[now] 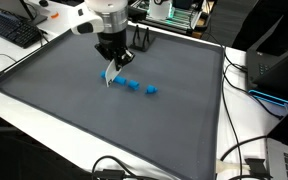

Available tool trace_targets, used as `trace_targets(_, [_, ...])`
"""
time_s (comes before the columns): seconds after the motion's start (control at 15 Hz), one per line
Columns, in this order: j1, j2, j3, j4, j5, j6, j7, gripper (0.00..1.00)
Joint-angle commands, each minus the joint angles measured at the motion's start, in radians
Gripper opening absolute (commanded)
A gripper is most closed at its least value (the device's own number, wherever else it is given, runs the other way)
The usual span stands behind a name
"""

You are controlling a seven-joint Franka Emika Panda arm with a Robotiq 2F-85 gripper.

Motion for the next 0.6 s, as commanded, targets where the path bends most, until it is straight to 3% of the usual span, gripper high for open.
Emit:
trace_targets(0.0, [-0.014,0.008,0.008,-0.017,-0.001,0.021,-0.028,0.01])
trace_targets(0.53, [-0.023,0.036,0.010,-0.028,0.008,0.041,-0.047,0.01])
